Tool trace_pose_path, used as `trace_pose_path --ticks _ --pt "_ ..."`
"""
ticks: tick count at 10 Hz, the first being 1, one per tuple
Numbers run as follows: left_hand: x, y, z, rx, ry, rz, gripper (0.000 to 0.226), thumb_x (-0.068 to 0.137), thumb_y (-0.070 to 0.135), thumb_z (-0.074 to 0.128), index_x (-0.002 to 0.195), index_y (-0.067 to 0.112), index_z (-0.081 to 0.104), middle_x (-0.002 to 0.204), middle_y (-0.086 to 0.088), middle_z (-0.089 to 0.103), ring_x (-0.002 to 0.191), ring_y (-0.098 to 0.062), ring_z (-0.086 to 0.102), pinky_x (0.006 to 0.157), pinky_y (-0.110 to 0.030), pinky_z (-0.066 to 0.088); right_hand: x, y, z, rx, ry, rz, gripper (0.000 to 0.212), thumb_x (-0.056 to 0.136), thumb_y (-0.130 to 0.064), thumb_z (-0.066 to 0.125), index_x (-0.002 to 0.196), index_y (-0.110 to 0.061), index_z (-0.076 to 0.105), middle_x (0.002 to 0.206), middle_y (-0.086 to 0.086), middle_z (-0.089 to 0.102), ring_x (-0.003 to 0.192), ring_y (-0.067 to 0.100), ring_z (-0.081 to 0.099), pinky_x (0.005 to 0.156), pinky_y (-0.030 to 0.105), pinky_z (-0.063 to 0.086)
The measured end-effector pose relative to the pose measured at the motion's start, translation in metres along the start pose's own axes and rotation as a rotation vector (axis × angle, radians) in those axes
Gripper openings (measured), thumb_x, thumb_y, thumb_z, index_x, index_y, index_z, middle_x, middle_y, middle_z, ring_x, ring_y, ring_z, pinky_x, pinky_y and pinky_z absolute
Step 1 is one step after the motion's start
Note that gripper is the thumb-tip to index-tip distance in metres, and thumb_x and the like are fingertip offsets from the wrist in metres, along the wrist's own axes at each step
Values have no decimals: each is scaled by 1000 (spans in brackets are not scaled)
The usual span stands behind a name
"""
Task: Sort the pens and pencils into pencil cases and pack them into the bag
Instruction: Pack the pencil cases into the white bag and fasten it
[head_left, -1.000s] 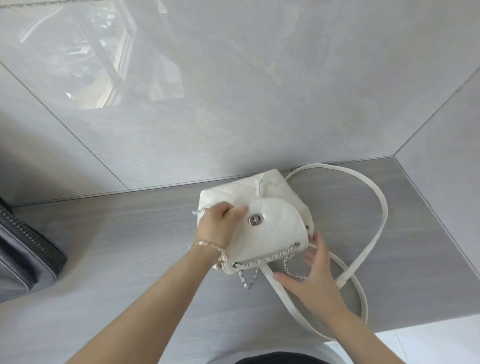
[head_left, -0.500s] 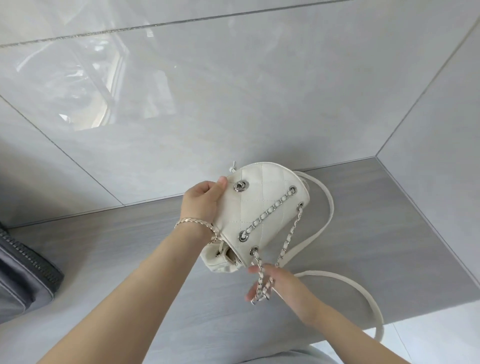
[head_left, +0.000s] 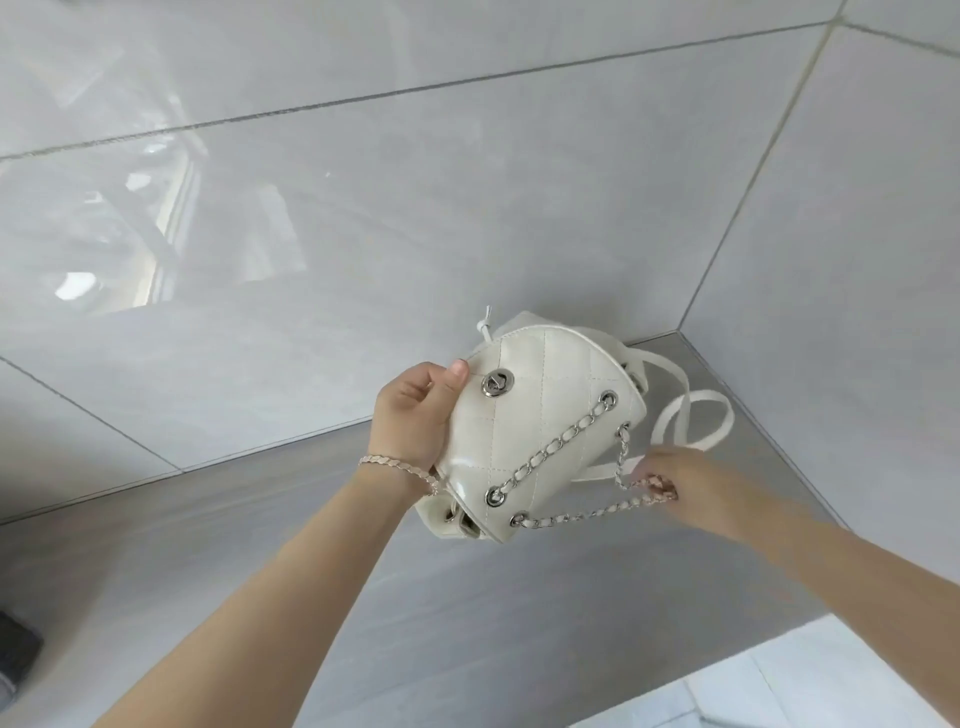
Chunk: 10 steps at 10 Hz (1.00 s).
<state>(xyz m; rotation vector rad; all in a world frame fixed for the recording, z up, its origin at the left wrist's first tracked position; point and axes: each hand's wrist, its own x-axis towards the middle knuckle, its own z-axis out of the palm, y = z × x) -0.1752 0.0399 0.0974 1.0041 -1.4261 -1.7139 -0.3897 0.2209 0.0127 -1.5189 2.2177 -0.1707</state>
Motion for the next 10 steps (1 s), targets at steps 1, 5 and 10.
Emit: trace_pose_path --ticks 1,5,10 --pt "2 -7 32 146 -86 116 31 85 13 62 56 12 51 57 -8 50 53 -14 42 51 -24 34 19 20 -40 -257 248 -26 24 58 8 71 74 -9 67 76 5 66 74 32 64 64 27 32" --pt "-25 -112 112 678 -427 54 26 82 41 60 70 20 52 52 9 39 53 0 36 54 -12 29 19 84 -42 -423 -142 164 29 76 -9 65 102 -20 65 113 4 51 114 24 47 88 28 41" --pt "-23 -39 36 1318 -475 42 25 92 19 38 105 10 58 113 -7 61 98 -28 61 85 -31 48 33 -73 -71 -208 153 198 29 90 -15 44 115 -19 58 123 1 59 115 25 52 91 30 41"
